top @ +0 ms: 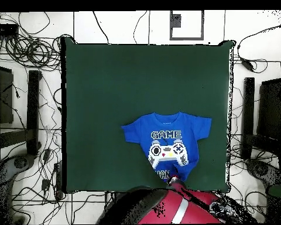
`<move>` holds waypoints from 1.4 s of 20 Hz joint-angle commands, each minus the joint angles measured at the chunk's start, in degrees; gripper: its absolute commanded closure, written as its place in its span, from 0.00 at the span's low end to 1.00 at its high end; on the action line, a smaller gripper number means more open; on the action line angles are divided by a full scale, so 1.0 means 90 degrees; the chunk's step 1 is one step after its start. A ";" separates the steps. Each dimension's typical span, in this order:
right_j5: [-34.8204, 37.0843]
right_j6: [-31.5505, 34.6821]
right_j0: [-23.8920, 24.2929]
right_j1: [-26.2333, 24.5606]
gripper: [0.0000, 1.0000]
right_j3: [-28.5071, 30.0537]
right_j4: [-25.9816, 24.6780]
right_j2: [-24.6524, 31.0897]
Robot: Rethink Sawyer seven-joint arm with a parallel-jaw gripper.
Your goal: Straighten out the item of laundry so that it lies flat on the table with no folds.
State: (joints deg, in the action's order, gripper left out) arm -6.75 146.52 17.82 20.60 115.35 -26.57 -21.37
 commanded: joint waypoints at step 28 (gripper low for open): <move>-0.0190 0.0088 0.0459 0.0309 1.00 0.0260 -0.0883 0.0931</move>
State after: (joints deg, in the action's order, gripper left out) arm -8.84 146.52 21.65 23.92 117.36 -32.48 -20.57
